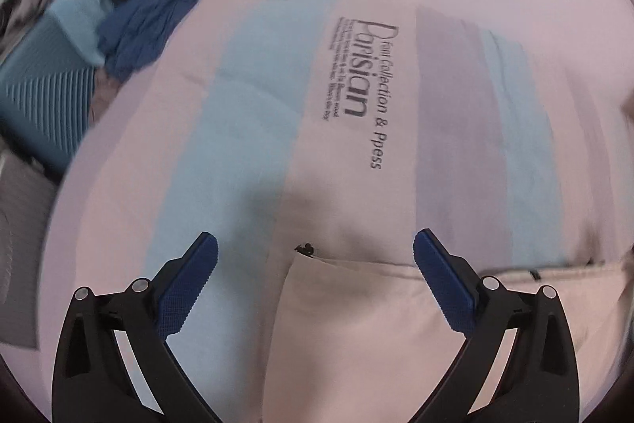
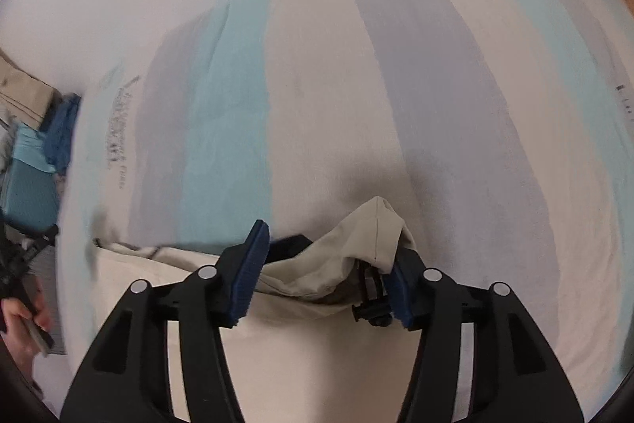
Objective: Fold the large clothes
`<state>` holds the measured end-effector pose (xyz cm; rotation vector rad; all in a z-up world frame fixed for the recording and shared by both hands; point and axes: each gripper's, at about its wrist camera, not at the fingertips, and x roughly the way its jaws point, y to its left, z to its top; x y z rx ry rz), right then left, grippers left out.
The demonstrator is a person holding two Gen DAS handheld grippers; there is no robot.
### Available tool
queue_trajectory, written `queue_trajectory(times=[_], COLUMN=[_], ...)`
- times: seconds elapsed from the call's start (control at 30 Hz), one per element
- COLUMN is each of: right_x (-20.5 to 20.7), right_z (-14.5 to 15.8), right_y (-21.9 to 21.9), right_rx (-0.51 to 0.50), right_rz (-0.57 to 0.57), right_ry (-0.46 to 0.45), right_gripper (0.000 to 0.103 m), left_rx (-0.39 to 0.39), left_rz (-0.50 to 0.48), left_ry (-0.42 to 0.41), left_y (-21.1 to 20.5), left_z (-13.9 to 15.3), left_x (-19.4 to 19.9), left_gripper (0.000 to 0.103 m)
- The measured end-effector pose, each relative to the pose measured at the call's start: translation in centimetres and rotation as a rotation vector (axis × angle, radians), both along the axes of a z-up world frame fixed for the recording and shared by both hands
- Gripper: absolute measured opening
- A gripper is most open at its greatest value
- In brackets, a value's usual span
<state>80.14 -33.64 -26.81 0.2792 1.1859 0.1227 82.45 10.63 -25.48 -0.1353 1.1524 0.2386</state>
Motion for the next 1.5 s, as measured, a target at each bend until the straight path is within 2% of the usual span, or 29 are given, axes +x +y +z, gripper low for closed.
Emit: queue_trajectory(times=[0.07, 0.13, 0.17, 0.2, 0.27, 0.33, 0.4, 0.53, 0.63, 0.73, 0.87, 0.97, 1.07, 1.2, 1.3, 1.33, 1.4, 1.5], right_x=[0.5, 1.0, 1.7, 2.0, 2.1, 1.1, -1.4, -8.2, -13.6, -18.0, -22.9, -25.5, -27.2, -28.6, -28.1, -27.7, -26.8, -26.0], right_z=[0.1, 0.4, 0.1, 0.1, 1.2, 2.5, 2.9, 2.7, 2.3, 1.3, -0.7, -1.5, -2.2, -4.1, -5.9, -6.6, -7.5, -7.4], right_y=[-0.8, -3.4, -4.7, -5.4, -6.2, -4.7, -2.7, 0.0, 0.4, 0.8, 0.9, 0.2, -0.6, -2.8, -4.2, -4.4, -4.5, -3.7], right_rx=[0.093, 0.175, 0.228, 0.227, 0.159, -0.02, -0.123, -0.166, -0.178, -0.25, -0.319, -0.287, -0.251, -0.034, 0.111, 0.149, 0.171, 0.16], right_rz=[-0.028, -0.137, -0.17, -0.191, -0.18, -0.074, 0.023, 0.113, 0.094, 0.06, 0.056, -0.005, -0.056, -0.185, -0.276, -0.3, -0.325, -0.318], right_ry=[0.017, 0.009, 0.033, 0.043, 0.016, -0.021, -0.053, -0.096, -0.11, -0.12, -0.107, -0.075, -0.043, 0.007, 0.032, 0.039, 0.065, 0.045], right_gripper=[0.068, 0.081, 0.081, 0.081, 0.082, 0.082, 0.083, 0.083, 0.084, 0.084, 0.084, 0.084, 0.084, 0.089, 0.089, 0.089, 0.089, 0.089], left_rx=[0.026, 0.034, 0.026, 0.017, 0.029, 0.019, 0.01, -0.026, -0.085, -0.124, -0.085, -0.092, -0.115, -0.092, -0.09, -0.126, -0.159, -0.123], left_rz=[-0.059, -0.124, -0.151, -0.178, -0.244, -0.295, -0.315, -0.314, -0.278, -0.269, -0.321, -0.302, -0.269, -0.323, -0.346, -0.322, -0.303, -0.325], left_ry=[-0.02, -0.038, -0.048, -0.059, -0.06, -0.065, -0.061, -0.049, -0.026, 0.049, 0.082, 0.086, 0.034, -0.045, -0.057, -0.08, -0.09, -0.064], left_y=[-2.1, -5.2, -6.5, -7.8, -11.4, -14.2, -16.0, -18.1, -17.9, -18.2, -19.1, -19.0, -18.5, -19.2, -20.1, -19.8, -19.4, -20.0], left_z=[1.0, 1.9, 2.2, 2.4, 2.2, 1.7, 1.2, 0.2, -1.4, -5.0, -8.8, -9.3, -6.7, -4.7, -5.7, -6.2, -6.7, -6.8], left_x=[-1.0, -2.4, -3.2, -4.1, -5.8, -7.5, -8.6, -10.9, -12.1, -12.4, -11.8, -11.6, -13.7, -18.5, -21.1, -21.6, -22.0, -21.5], left_gripper=[0.097, 0.097, 0.097, 0.097, 0.097, 0.097, 0.097, 0.097, 0.097, 0.098, 0.098, 0.098, 0.097, 0.097, 0.096, 0.096, 0.096, 0.098])
